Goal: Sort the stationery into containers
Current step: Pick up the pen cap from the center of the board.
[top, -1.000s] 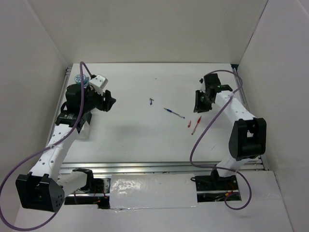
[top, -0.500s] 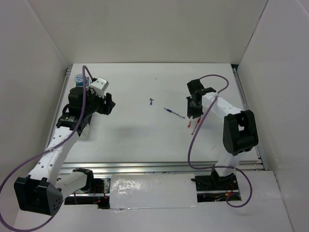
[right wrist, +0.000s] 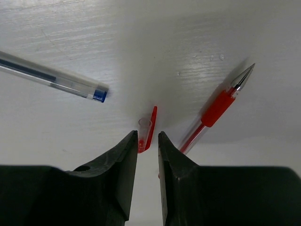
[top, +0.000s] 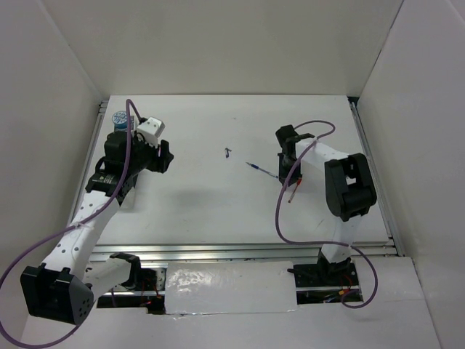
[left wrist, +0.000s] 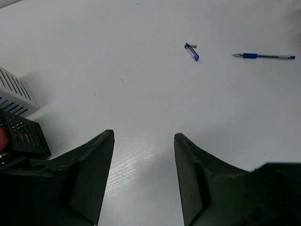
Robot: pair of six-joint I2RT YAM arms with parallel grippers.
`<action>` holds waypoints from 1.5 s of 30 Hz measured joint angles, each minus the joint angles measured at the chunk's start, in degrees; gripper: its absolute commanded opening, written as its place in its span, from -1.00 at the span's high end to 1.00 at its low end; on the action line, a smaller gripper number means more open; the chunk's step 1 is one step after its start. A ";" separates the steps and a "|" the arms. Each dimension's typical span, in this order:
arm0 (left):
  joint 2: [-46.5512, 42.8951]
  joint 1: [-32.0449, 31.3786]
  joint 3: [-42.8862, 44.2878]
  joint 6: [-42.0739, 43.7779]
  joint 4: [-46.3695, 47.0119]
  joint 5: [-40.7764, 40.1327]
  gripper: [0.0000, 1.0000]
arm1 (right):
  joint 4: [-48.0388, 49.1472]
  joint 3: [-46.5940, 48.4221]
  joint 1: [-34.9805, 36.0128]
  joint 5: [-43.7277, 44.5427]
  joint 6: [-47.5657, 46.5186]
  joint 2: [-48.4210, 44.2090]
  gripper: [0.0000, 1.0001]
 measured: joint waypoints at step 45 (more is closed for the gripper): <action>-2.12 -12.07 -2.60 -37.07 16.20 16.37 -0.41 | 14.51 5.25 6.38 -45.68 11.87 -26.32 1.00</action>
